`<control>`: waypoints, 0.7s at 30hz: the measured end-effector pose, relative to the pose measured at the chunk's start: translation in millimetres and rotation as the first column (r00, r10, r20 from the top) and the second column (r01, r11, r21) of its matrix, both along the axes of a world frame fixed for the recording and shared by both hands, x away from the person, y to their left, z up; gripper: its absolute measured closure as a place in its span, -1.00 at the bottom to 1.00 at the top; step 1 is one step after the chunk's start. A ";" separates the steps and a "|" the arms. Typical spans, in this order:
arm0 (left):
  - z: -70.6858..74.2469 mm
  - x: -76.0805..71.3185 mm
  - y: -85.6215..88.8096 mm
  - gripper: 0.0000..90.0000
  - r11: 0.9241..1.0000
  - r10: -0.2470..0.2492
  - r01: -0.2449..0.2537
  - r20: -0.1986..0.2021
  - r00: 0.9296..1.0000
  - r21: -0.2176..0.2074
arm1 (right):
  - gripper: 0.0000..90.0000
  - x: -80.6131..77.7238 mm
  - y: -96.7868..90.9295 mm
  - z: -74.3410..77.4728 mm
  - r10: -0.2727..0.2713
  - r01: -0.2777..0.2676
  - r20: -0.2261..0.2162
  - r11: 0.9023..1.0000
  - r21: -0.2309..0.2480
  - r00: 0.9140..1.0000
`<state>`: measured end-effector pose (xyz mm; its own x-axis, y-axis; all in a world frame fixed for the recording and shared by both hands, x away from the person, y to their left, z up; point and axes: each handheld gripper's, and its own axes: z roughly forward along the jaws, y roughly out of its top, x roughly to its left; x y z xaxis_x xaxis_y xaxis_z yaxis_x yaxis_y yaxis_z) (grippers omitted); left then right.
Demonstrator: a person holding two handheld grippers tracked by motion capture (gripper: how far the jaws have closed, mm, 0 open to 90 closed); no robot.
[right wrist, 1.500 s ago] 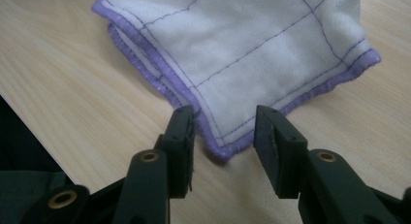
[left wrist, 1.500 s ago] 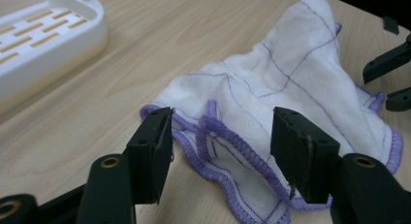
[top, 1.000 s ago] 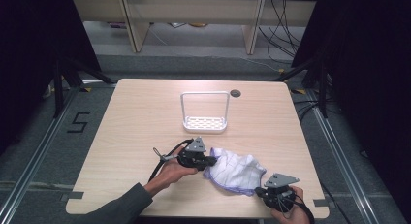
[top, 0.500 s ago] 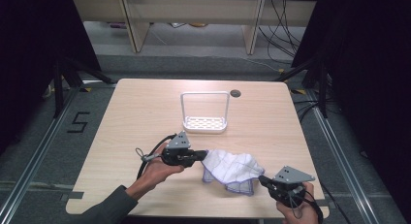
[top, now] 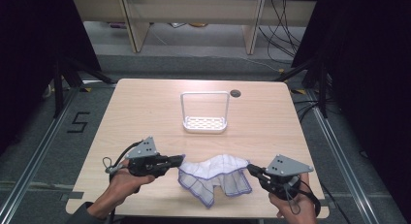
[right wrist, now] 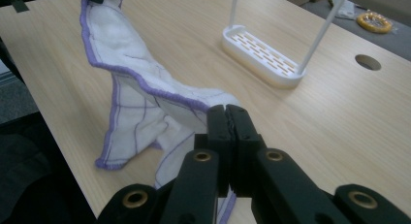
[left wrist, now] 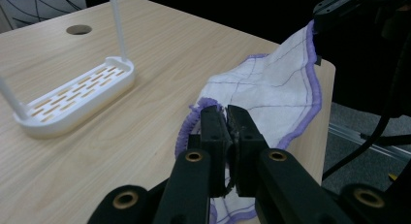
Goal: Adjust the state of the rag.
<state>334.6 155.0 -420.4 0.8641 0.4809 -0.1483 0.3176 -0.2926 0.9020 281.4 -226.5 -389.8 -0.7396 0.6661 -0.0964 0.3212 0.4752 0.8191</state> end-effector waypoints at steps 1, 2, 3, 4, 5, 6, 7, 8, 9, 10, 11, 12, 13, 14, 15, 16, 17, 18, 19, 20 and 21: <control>-1.0 1.9 2.9 0.90 1.000 0.011 -0.011 -0.004 1.000 -0.003 | 0.99 3.5 3.0 0.6 0.001 -0.001 0.008 1.000 -0.003 1.000; -2.6 5.2 5.0 0.90 1.000 0.016 -0.017 -0.013 1.000 -0.014 | 0.99 8.2 5.4 1.4 -0.002 0.002 0.001 1.000 -0.005 1.000; -3.7 8.7 6.6 0.90 0.999 0.032 -0.032 -0.022 0.999 -0.014 | 0.99 14.0 7.6 1.7 -0.005 0.005 -0.008 1.000 -0.009 1.000; -5.1 13.0 7.3 0.90 0.999 0.041 -0.042 -0.031 0.999 -0.018 | 0.99 22.3 10.0 1.0 0.001 -0.001 -0.007 1.000 -0.015 1.000; -6.7 18.0 7.8 0.90 0.998 0.054 -0.055 -0.037 0.998 -0.018 | 0.99 30.7 12.3 -0.1 -0.010 0.009 -0.012 1.000 -0.021 1.000; -9.1 23.7 7.4 0.90 0.998 0.064 -0.065 -0.042 0.997 -0.023 | 0.99 40.6 14.5 -2.2 -0.012 0.012 -0.012 1.000 -0.026 1.000; -14.4 36.2 6.1 0.90 0.996 0.088 -0.089 -0.052 0.995 -0.005 | 0.99 61.9 18.4 -8.4 -0.031 0.030 -0.026 0.999 -0.037 0.999; -14.4 36.2 6.1 0.90 0.996 0.088 -0.089 -0.052 0.995 -0.005 | 0.99 61.9 18.4 -8.4 -0.031 0.030 -0.026 0.999 -0.037 0.999; -17.9 42.6 5.1 0.90 0.994 0.109 -0.110 -0.061 0.992 -0.009 | 0.99 72.7 20.3 -12.3 -0.045 0.043 -0.036 0.998 -0.039 0.998; -21.7 49.2 4.2 0.90 0.992 0.122 -0.123 -0.069 0.990 -0.003 | 0.99 83.5 22.5 -16.7 -0.054 0.052 -0.049 0.998 -0.043 0.997; -25.9 55.6 3.1 0.90 0.991 0.133 -0.134 -0.079 0.988 -0.005 | 0.99 93.5 24.9 -21.6 -0.071 0.068 -0.070 0.996 -0.052 0.995; -29.6 61.3 2.2 0.90 0.989 0.148 -0.148 -0.085 0.985 0.006 | 0.99 114.3 28.7 -31.7 -0.081 0.076 -0.080 0.995 -0.070 0.993; -33.9 67.0 0.9 0.90 0.988 0.152 -0.152 -0.091 0.984 0.011 | 0.99 114.3 28.7 -31.7 -0.081 0.076 -0.080 0.995 -0.070 0.993; -38.3 71.6 -0.5 0.90 0.986 0.169 -0.168 -0.099 0.981 0.016 | 0.99 131.4 32.4 -42.2 -0.102 0.090 -0.135 0.991 -0.095 0.986; -42.9 76.6 -1.4 0.90 0.985 0.171 -0.169 -0.097 0.981 0.026 | 0.99 131.4 32.4 -42.2 -0.102 0.090 -0.135 0.991 -0.095 0.986; -47.3 81.0 -2.6 0.90 0.984 0.177 -0.174 -0.094 0.980 0.040 | 0.99 139.6 33.7 -47.7 -0.111 0.095 -0.146 0.989 -0.112 0.983; -51.5 84.5 -3.6 0.90 0.980 0.195 -0.191 -0.096 0.976 0.049 | 0.99 146.8 35.2 -53.9 -0.119 0.100 -0.160 0.988 -0.120 0.980; -59.5 91.7 -5.1 0.90 0.979 0.200 -0.194 -0.103 0.974 0.066 | 0.99 159.3 37.5 -65.6 -0.131 0.109 -0.169 0.985 -0.137 0.977; -59.5 91.7 -5.1 0.90 0.979 0.200 -0.194 -0.103 0.974 0.066 | 0.99 159.3 37.5 -65.6 -0.131 0.109 -0.169 0.985 -0.137 0.977; -67.3 96.5 -8.0 0.90 0.975 0.210 -0.201 -0.106 0.972 0.091 | 0.99 167.4 38.5 -73.5 -0.149 0.116 -0.220 0.981 -0.157 0.964; -67.3 96.5 -8.0 0.90 0.975 0.210 -0.201 -0.106 0.972 0.091 | 0.99 167.4 38.5 -73.5 -0.149 0.116 -0.220 0.981 -0.157 0.964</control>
